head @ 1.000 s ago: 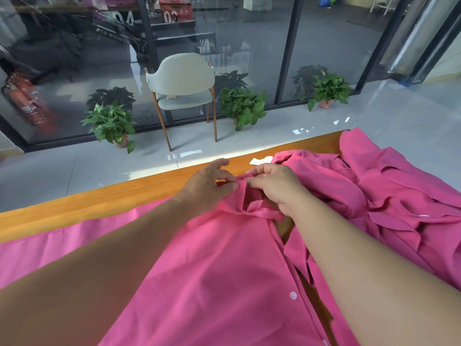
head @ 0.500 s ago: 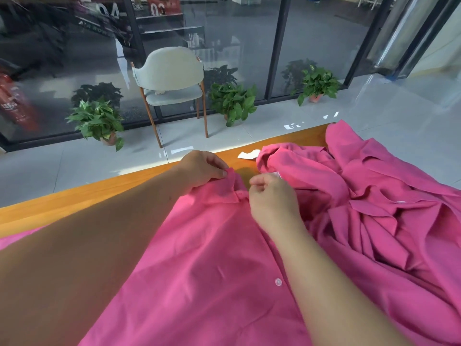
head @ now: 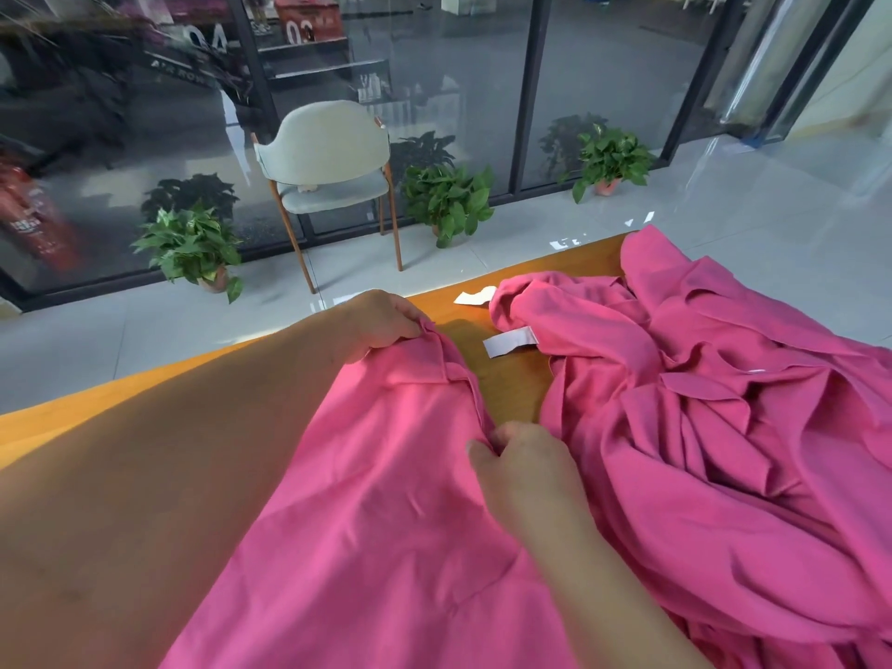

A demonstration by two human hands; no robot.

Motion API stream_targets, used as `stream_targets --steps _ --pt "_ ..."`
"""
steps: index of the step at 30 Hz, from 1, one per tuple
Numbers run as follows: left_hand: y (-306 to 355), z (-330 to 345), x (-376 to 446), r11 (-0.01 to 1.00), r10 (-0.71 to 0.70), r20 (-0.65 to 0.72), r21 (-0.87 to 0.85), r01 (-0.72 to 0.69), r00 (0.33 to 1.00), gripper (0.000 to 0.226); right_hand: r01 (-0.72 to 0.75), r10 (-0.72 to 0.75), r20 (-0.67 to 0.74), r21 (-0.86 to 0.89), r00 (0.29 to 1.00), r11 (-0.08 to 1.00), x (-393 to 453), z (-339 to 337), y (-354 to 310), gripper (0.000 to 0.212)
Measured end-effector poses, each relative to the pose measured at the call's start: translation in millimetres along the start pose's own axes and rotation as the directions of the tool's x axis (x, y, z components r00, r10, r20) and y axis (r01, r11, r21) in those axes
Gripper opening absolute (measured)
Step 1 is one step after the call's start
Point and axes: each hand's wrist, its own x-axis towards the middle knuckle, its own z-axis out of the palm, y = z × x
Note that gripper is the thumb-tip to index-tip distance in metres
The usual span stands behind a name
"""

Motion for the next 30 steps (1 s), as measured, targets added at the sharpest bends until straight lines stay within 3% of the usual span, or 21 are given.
stream_targets --steps 7,10,14,20,25,30 --pt "1.0 7.7 3.6 0.985 0.052 -0.060 0.167 -0.042 0.997 0.021 0.011 -0.011 -0.039 0.002 0.999 1.000 10.6 -0.3 7.4 0.029" --pt "2.2 11.9 6.6 0.984 0.039 -0.185 0.178 -0.006 0.982 0.020 0.025 -0.032 -0.094 -0.082 0.995 0.996 9.6 -4.0 15.2 0.026" --pt "-1.7 13.2 12.2 0.988 0.021 -0.299 0.151 0.025 0.954 0.020 -0.014 0.017 -0.201 0.018 0.979 1.000 9.8 -4.0 26.2 0.017" --pt "-6.5 17.8 22.7 0.987 0.043 -0.350 0.159 0.014 0.936 0.008 0.015 -0.006 -0.149 0.058 0.989 0.998 10.9 -1.3 28.6 0.025" --pt "-8.8 31.1 24.0 0.971 0.119 -0.382 0.239 -0.027 0.916 0.013 0.019 -0.011 -0.102 0.077 0.995 0.997 7.9 -5.4 31.4 0.039" --pt "-9.6 29.7 24.3 0.973 0.132 -0.336 0.223 -0.058 0.932 0.012 0.008 -0.008 -0.012 -0.032 1.000 0.999 6.9 -11.0 29.7 0.029"
